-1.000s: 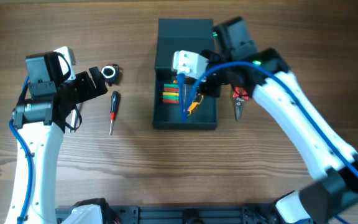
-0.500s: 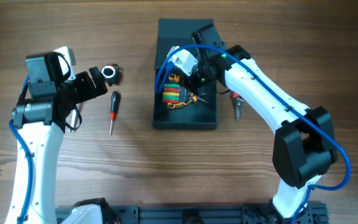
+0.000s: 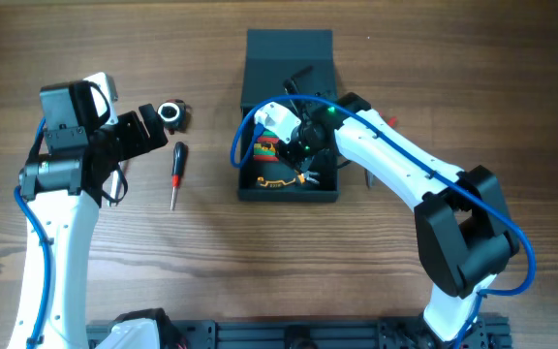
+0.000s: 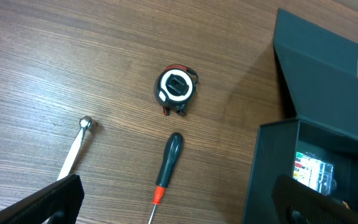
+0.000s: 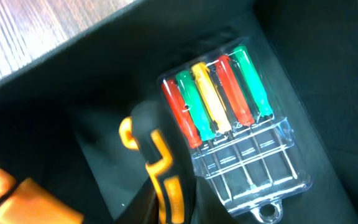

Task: Pack container
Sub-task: 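Lower the orange-black pliers into the box and open the right gripper, then move the right gripper to the red pliers and grasp them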

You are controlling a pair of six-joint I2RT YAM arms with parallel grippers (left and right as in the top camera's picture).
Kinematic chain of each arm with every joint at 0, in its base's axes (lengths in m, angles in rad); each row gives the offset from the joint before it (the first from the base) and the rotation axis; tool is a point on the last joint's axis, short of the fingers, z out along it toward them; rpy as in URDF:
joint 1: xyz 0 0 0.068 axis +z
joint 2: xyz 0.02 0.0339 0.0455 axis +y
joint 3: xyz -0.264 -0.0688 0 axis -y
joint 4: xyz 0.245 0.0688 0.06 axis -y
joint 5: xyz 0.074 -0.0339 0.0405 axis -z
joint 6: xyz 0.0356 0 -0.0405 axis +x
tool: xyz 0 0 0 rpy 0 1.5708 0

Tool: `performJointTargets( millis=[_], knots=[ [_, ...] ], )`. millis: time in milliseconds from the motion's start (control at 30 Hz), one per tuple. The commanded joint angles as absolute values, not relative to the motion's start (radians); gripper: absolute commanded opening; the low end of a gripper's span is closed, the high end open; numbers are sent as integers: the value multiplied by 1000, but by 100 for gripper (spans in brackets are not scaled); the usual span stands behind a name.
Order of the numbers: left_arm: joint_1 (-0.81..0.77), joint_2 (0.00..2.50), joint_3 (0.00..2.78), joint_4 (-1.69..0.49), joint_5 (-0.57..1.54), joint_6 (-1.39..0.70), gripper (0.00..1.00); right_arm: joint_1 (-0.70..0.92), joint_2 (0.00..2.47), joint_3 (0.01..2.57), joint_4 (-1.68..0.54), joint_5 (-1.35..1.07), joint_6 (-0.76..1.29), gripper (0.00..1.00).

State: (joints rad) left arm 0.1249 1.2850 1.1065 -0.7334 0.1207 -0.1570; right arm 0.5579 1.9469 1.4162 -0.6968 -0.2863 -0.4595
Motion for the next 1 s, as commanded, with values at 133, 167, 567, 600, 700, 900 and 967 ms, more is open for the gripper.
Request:
performJointTargets(
  millis=[133, 167, 567, 600, 700, 900, 967],
  knots=[
    [130, 1289, 1127, -731, 133, -134, 100, 560, 1947, 1412, -658, -199, -419, 22],
    [130, 1289, 1127, -731, 133, -134, 100, 560, 1947, 1412, -662, -199, -419, 25],
    [130, 1289, 1127, -731, 133, -134, 100, 467, 1752, 1623, -772, 36, -213, 43],
    [130, 1289, 1127, -731, 133, -134, 100, 423, 1718, 1625, -770, 37, -154, 49],
    [130, 1289, 1127, -731, 133, -134, 100, 255, 1703, 1620, -843, 38, 96, 50],
    [130, 1289, 1127, -731, 133, -134, 100, 67, 1800, 1463, -936, -54, 373, 52],
    [130, 1289, 1127, -731, 133, -134, 100, 66, 1835, 1407, -915, -64, 387, 53]
  ],
)
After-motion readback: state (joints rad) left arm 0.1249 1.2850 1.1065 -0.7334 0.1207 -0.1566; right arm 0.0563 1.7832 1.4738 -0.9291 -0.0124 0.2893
